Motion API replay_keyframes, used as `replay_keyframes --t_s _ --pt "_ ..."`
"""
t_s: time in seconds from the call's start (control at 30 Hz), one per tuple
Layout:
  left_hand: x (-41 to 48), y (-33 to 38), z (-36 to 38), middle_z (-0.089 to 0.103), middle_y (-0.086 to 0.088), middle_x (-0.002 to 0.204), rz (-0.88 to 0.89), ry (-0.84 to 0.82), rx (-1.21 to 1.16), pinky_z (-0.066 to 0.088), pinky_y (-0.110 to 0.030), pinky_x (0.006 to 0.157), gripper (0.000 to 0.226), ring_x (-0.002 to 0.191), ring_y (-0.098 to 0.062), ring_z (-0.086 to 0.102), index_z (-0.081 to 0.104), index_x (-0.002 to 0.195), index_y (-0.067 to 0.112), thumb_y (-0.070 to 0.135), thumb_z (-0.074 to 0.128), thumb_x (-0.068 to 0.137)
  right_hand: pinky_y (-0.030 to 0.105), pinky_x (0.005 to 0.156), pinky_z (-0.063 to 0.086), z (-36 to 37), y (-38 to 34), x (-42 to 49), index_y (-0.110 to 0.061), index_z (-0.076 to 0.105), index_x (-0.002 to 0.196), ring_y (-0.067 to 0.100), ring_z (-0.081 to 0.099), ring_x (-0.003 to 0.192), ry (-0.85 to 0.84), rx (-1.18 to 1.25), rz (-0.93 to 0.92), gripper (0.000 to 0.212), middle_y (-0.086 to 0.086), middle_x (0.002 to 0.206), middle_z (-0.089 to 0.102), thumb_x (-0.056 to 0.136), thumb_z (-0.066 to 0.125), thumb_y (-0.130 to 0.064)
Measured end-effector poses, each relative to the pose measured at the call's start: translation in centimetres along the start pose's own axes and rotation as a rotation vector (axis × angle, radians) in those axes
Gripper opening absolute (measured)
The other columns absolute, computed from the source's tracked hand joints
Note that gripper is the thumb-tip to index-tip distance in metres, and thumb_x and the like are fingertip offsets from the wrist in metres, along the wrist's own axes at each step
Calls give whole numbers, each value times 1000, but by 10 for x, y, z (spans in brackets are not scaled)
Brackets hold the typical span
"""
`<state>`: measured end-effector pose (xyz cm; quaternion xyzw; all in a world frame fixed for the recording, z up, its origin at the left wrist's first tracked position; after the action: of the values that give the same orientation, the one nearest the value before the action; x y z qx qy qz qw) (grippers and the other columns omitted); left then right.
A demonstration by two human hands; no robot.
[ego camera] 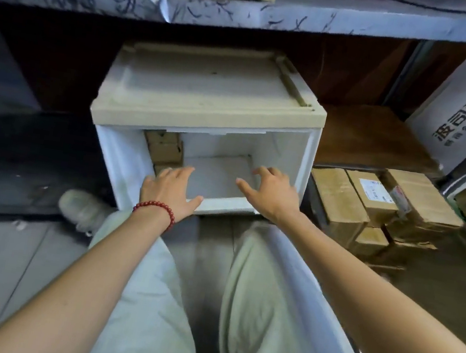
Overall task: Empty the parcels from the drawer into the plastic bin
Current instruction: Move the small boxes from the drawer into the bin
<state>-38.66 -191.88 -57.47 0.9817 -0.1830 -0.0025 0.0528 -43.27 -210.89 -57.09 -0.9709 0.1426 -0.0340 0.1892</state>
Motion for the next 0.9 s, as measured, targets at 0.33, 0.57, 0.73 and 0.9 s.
replay_keyframes --t_s 0.33,0.57,0.73,0.9 --pt "34 -44 23 37 -2 149 -62 -24 6 35 -42 104 64 135 -25 37 30 147 21 48 50 92 39 99 36 60 -28 39 -24 47 135 27 40 129 -59 12 -5 51 5 139 46 93 47 -53" --pt "65 -80 68 33 -8 150 -169 -92 -46 39 -43 103 70 133 -29 38 25 149 20 46 53 91 41 100 37 106 -35 80 -25 43 138 29 39 131 -122 -68 -83 53 7 142 44 93 48 -52" --pt "87 -91 107 29 -12 152 -164 -141 -44 33 -43 107 70 135 -33 32 23 150 19 42 54 91 41 98 38 141 -40 119 -26 43 137 31 43 127 -162 -77 -106 52 7 138 44 93 47 -53" --pt "114 -101 135 20 -17 154 -192 -208 22 21 -44 116 74 141 -36 21 14 152 21 46 51 93 40 97 38 181 -44 154 -27 39 139 27 40 128 -210 -82 -120 53 6 141 40 94 48 -52"
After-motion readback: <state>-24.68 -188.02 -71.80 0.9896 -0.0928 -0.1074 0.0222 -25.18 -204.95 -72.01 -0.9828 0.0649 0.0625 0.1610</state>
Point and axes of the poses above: each hand's wrist, its own x-axis towards the middle knuckle, its own z-axis out of the palm, y = z × x, the point moved 7 cm from there along x, towards the middle knuckle
